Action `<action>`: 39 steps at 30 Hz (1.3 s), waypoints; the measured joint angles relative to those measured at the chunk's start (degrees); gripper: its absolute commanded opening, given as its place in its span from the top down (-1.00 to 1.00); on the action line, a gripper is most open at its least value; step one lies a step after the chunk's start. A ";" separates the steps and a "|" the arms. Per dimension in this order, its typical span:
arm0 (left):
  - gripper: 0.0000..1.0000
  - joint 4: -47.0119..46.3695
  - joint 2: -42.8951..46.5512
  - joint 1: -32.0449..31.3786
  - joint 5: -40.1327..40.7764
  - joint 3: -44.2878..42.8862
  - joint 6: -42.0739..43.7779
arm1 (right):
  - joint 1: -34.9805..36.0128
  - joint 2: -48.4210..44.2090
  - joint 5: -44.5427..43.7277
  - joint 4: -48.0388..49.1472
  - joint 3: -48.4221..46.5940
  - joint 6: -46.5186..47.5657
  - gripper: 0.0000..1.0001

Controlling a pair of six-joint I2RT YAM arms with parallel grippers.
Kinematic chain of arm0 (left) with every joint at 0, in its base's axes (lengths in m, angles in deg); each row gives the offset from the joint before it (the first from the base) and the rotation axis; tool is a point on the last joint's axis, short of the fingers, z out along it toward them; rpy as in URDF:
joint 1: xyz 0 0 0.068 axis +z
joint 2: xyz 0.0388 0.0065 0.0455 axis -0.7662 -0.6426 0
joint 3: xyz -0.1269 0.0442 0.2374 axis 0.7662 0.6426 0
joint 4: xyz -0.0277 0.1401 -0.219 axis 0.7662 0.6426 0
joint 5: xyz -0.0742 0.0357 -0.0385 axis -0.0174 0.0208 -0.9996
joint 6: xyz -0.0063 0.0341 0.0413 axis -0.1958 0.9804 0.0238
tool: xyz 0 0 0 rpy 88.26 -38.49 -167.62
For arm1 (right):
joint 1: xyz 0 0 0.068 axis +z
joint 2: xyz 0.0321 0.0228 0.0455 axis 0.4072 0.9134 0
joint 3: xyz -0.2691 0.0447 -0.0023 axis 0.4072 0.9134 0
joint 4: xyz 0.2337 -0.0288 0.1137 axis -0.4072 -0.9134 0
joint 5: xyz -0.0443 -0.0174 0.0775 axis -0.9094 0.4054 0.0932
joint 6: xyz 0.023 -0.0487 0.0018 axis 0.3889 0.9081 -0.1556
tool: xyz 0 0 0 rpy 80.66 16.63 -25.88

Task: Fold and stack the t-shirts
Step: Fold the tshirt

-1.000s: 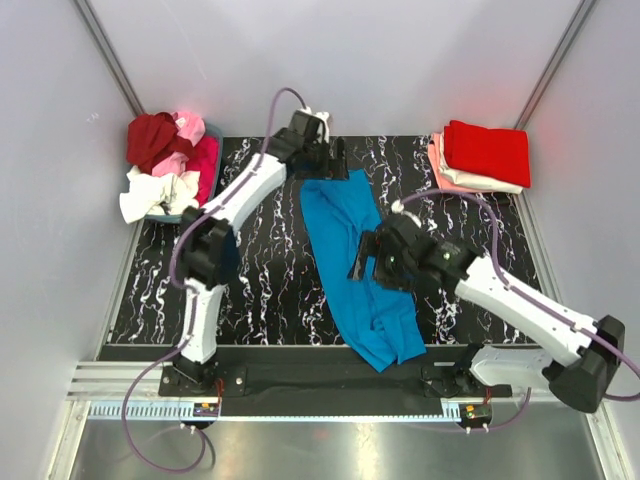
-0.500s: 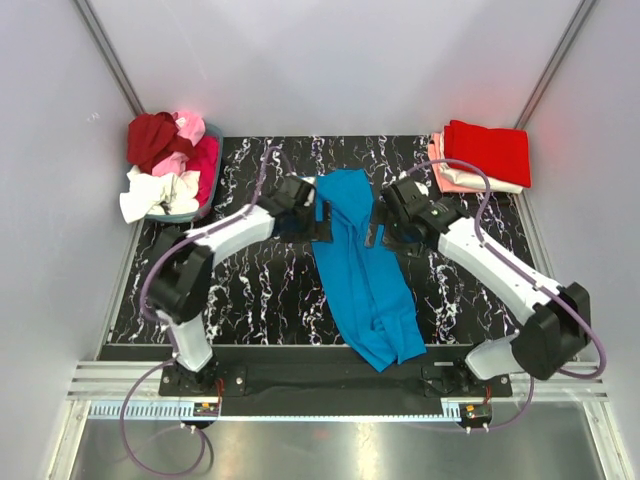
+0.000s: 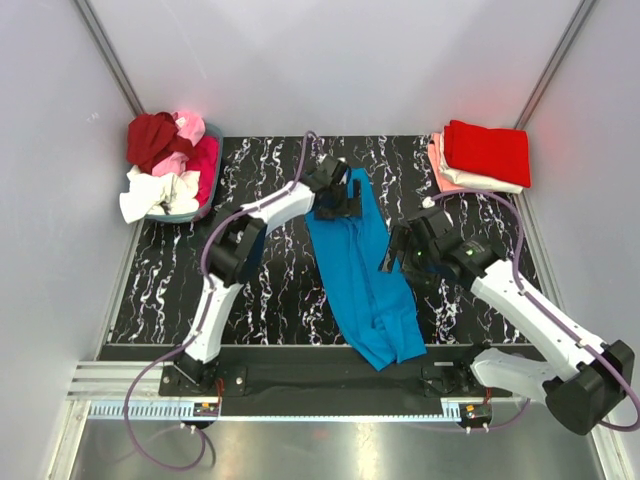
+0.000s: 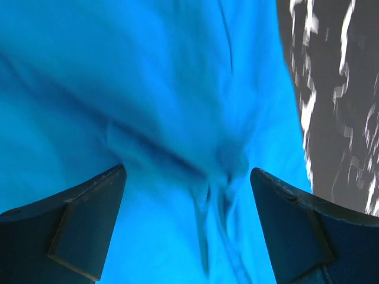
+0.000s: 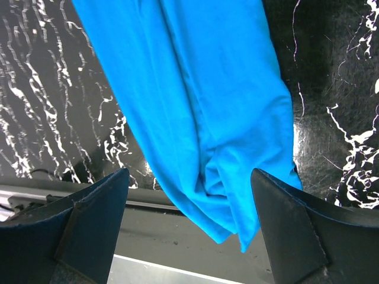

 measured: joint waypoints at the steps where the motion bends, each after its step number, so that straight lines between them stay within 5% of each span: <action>1: -0.83 0.46 -1.25 0.22 0.46 -2.14 -0.09 | 0.00 -0.52 0.02 -0.09 0.00 0.00 -0.84; 8: -0.83 7.58 -7.43 5.05 0.68 -13.16 -1.03 | 0.00 -2.03 0.07 -0.87 -0.63 0.22 -0.86; 15: -0.89 14.73 -19.17 13.03 -0.98 -34.42 3.21 | 0.00 0.26 0.42 -0.70 -1.33 1.16 -0.88; 24: -0.97 12.96 -19.10 16.57 -6.82 -34.88 8.37 | 0.00 5.03 1.90 2.80 -1.31 2.34 -0.89; 30: -0.97 13.90 -2.14 13.38 -6.75 -17.86 8.98 | -1.18 11.39 -0.07 3.48 -1.42 3.80 -0.74; 39: -0.97 10.10 41.35 10.97 -3.82 10.91 7.85 | -7.96 18.75 2.51 6.14 2.12 5.20 -0.33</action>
